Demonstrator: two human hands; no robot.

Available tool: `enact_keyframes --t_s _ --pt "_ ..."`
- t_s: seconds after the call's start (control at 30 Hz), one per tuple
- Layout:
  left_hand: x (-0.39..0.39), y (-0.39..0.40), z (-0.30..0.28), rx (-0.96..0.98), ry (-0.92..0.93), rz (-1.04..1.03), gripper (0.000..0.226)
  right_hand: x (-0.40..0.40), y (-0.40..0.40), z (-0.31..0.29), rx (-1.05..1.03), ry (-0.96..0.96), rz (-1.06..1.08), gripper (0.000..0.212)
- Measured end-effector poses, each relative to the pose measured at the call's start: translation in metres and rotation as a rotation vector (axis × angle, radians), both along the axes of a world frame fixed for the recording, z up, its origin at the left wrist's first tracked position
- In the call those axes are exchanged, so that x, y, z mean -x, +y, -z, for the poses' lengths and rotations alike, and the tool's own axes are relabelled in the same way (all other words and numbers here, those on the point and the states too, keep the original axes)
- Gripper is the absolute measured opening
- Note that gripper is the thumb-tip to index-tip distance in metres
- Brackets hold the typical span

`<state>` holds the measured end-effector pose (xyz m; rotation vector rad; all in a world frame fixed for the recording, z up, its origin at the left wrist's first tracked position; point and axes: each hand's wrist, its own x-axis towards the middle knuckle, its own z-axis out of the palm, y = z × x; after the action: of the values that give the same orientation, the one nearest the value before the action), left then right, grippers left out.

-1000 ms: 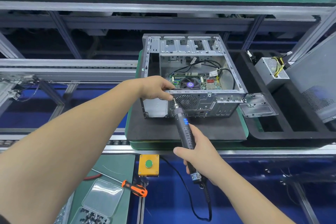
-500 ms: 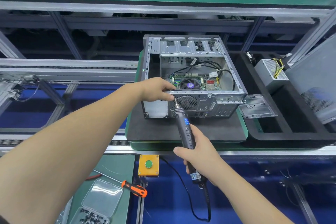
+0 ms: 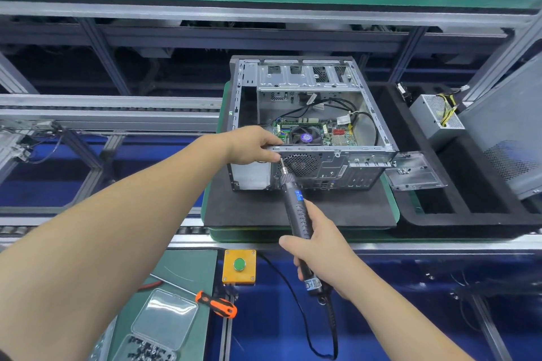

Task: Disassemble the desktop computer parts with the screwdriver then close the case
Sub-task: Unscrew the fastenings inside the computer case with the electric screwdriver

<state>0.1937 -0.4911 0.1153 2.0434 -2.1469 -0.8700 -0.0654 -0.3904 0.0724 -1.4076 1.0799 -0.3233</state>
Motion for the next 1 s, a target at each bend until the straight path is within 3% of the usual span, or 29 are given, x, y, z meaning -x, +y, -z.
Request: enact_keyframes --t_s 0.53,0.67,0.87,1.0 --pt "0.003 0.002 -0.008 -0.024 0.053 0.019 0.041 -0.012 -0.005 -0.006 0.043 0.086 0.007 0.075" --pt "0.007 0.003 -0.012 -0.011 0.015 -0.007 0.046 -0.013 -0.009 -0.011 0.095 0.163 -0.010 0.089" --pt "0.012 0.007 -0.008 0.013 0.013 -0.011 0.029 -0.012 -0.010 -0.022 0.058 0.238 -0.043 0.105" --pt "0.014 0.010 -0.009 0.030 0.011 -0.032 0.029 -0.013 -0.013 -0.029 0.049 0.226 -0.041 0.075"
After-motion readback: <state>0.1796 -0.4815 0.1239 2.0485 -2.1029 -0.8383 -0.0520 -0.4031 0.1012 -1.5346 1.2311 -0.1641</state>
